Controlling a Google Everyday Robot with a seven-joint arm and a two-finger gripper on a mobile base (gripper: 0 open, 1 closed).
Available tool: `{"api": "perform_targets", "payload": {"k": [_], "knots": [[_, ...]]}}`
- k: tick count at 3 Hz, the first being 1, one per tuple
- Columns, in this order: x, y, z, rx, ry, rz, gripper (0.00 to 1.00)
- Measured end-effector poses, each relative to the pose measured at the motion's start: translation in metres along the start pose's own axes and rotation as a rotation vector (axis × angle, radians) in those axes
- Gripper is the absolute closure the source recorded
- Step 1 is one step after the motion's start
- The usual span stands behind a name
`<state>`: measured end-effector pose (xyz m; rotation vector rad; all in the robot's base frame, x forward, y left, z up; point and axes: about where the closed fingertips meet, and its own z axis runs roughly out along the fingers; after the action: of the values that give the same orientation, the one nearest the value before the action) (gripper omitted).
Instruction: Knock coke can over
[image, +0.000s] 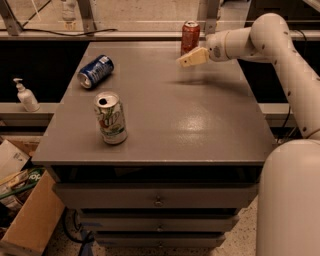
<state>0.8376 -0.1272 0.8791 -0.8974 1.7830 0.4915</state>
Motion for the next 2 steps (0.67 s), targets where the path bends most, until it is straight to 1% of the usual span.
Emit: {"api": "perform_targets", "payload": {"k": [1,2], "knots": [[-0.003,-0.005,0.001,0.008,-0.009,0.002,0.0],[-0.002,-0.018,0.008,0.042,-0.037,0.027,0.0]]}}
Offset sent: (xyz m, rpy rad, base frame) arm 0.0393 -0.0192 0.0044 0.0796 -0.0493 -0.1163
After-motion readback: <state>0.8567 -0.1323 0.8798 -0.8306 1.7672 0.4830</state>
